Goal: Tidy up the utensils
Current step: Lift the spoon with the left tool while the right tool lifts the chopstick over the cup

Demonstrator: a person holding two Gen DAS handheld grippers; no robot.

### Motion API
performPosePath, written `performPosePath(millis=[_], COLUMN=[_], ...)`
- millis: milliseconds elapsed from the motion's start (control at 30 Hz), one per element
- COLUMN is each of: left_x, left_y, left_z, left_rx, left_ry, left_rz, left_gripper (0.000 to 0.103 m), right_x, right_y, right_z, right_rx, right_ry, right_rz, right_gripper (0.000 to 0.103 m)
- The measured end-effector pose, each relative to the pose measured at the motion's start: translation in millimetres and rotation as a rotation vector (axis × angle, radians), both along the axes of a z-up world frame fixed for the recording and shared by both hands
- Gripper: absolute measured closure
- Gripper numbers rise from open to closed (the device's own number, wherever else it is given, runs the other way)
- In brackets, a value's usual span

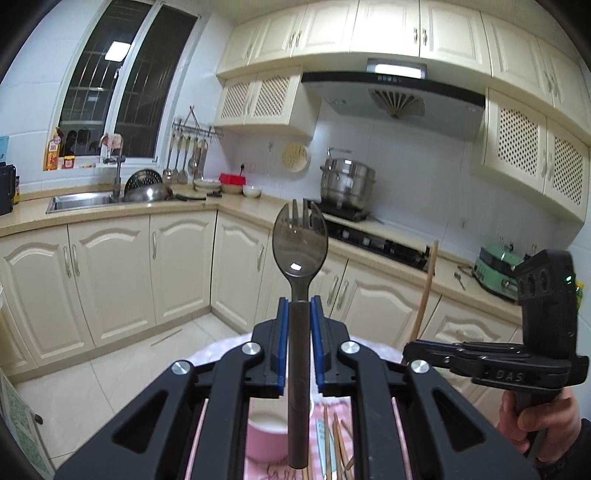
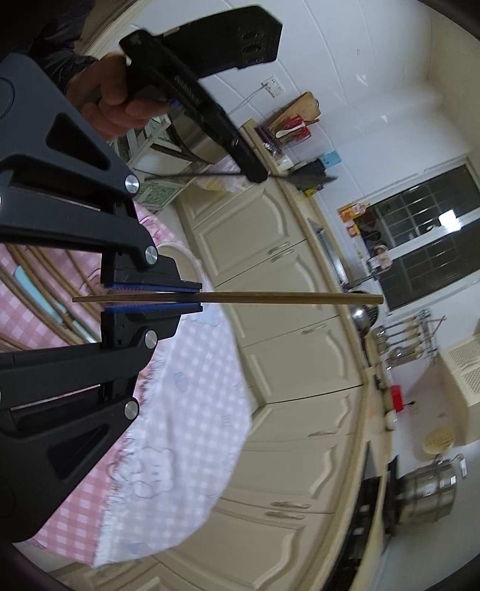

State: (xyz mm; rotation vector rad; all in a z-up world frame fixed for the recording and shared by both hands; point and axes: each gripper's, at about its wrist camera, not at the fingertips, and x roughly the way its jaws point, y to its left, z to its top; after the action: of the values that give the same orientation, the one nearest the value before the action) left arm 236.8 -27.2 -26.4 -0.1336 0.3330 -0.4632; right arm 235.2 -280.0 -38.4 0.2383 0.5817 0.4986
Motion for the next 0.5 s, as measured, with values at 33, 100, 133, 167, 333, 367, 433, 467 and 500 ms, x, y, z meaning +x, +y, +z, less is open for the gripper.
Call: performPosePath(millis=[33, 100, 133, 167, 333, 367, 433, 467, 500], left_x=[2.3, 6.0, 8.5, 11.4, 20.1, 22.5, 27.6, 30.3, 32.1], left_y=[-0.2, -1.2, -2.0, -3.0, -8.2, -9.9, -12.0, -13.4, -13.5], left_z=[2.8, 7.6, 9.7, 12.6, 22.4, 23.0, 21.9, 20.5, 18.1], left_rx=[-0.012, -0.024, -0.032, -0.043, -0.057, -0.057, -0.057, -0.058, -0.059], left_ry=[-0.009, -0.021, -0.025, -0.032, -0.073, -0.077, -0.079, -0.078, -0.077], left_rz=[0.001, 0.005, 0.003, 0.005, 0.011, 0.012, 0.017, 0.017, 0.017], left_gripper=[0.092, 0.092, 0.092, 0.092, 0.092, 0.092, 0.092, 0.092, 0.092], right_x=[1.0, 2.9, 5.2, 6.1, 18.9, 21.7, 29.4, 32.9, 37.6], right_y=[1.1, 2.6, 4.0, 4.7, 11.0, 12.1, 16.0, 17.5, 19.7], right_z=[7.7, 20.7, 30.1, 35.7, 59.9, 60.2, 60.7, 60.4, 58.4], right_rx=[0.006, 0.015, 0.018, 0.023, 0.033, 0.033, 0.034, 0.034, 0.036], right_ry=[-0.017, -0.047, -0.069, -0.079, -0.131, -0.132, -0.13, -0.127, -0.119], right_rz=[0.006, 0.013, 0.015, 0.017, 0.021, 0.021, 0.021, 0.02, 0.021], right_gripper=[0.097, 0.097, 0.097, 0.097, 0.097, 0.097, 0.097, 0.097, 0.097])
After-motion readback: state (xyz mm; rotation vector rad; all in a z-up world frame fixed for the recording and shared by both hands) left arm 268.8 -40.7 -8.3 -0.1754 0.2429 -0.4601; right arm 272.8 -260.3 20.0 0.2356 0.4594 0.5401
